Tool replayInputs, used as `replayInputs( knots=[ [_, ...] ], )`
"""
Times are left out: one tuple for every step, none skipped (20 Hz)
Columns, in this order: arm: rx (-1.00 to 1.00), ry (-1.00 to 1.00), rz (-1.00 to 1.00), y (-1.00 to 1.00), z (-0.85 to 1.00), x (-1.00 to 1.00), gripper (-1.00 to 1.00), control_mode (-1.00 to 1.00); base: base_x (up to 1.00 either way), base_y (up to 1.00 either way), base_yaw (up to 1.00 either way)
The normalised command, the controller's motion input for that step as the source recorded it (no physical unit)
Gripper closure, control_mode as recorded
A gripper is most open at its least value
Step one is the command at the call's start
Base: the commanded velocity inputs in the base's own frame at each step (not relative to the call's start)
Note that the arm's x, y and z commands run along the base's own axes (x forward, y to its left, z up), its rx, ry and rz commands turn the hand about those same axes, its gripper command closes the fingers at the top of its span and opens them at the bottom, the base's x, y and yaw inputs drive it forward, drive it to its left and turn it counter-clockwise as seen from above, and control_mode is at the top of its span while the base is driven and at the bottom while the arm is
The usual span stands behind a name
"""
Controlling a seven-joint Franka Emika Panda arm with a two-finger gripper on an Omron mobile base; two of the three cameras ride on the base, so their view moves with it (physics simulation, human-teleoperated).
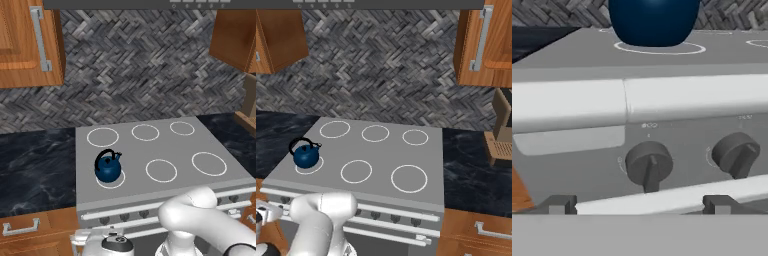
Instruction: Turn on the front left burner of the stove.
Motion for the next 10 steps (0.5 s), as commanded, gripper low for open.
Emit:
replayInputs(
  knots=[
    [0.01,-0.29,-0.03,0.21,-0.21,0.04,-1.00,-1.00,0.00,0.00,0.00],
    [0.00,-0.31,-0.03,0.23,-0.29,0.00,-1.00,-1.00,0.00,0.00,0.00],
    [0.00,-0.30,-0.03,0.30,-0.34,0.06,-1.00,-1.00,0.00,0.00,0.00],
    [0.00,-0.31,-0.03,0.30,-0.29,0.08,-1.00,-1.00,0.00,0.00,0.00],
    [0.00,-0.29,-0.02,0.21,-0.26,0.08,-1.00,-1.00,0.00,0.00,0.00],
    [0.00,-0.26,-0.02,0.21,-0.25,0.09,-1.00,-1.00,0.00,0.00,0.00],
    [0.00,-0.18,0.00,0.19,-0.07,0.04,-1.00,-1.00,0.00,0.00,0.00],
    [0.00,-0.01,0.00,0.05,0.00,0.00,-1.00,-1.00,0.00,0.00,0.00],
    [0.00,0.00,0.00,0.00,0.00,0.02,-1.00,-1.00,0.00,0.00,0.00],
    [0.00,0.00,0.00,0.00,0.00,0.01,-1.00,-1.00,0.00,0.00,0.00]
  ],
)
